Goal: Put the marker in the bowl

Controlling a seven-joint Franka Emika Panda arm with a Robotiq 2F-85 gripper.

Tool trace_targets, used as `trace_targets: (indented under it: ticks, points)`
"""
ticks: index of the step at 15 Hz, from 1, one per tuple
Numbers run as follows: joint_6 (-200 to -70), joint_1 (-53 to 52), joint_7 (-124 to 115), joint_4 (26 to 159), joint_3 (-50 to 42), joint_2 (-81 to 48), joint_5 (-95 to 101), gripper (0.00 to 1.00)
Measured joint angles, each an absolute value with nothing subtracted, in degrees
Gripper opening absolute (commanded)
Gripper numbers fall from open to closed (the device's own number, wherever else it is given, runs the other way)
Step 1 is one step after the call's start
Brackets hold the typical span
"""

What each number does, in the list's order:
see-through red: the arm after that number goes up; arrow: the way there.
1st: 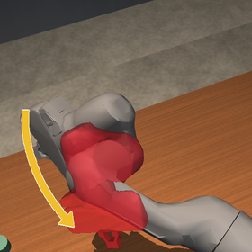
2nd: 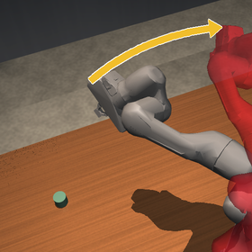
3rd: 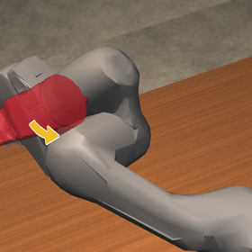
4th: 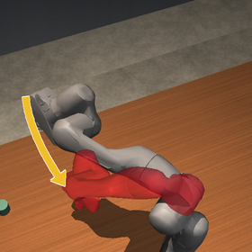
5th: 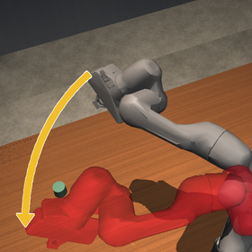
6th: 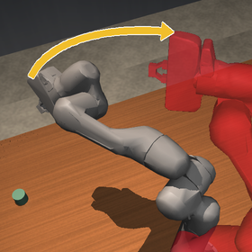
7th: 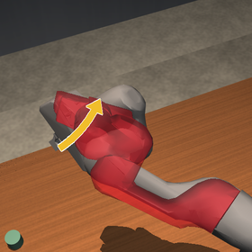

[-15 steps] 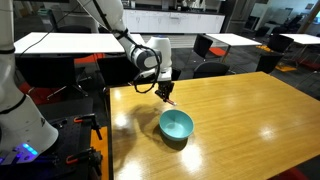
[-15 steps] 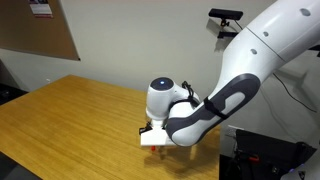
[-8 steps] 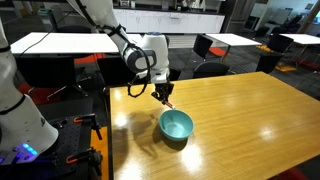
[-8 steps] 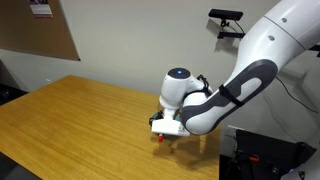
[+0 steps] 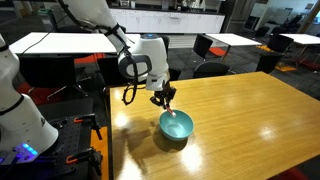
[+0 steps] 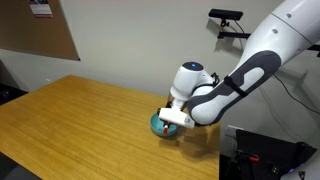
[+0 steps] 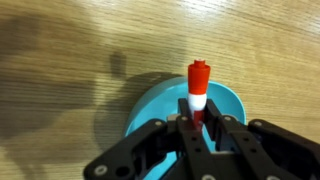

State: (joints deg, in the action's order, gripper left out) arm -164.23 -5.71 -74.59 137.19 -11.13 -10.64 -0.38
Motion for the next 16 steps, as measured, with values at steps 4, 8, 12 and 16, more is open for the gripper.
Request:
trace_targets:
  ticks: [4, 8, 12, 16]
  points:
    - [-164.31, -3.55, -73.83, 137.78, -9.91, -9.64, -3.99, 0.05]
    - [-164.31, -2.11, -73.13, 137.79, -9.34, -9.34, -6.59, 0.05]
    - [-164.31, -1.17, -72.82, 137.79, -9.03, -9.34, -8.42, 0.45]
    - [-164.31, -0.37, -71.03, 137.69, -8.21, -9.35, -10.02, 0.74]
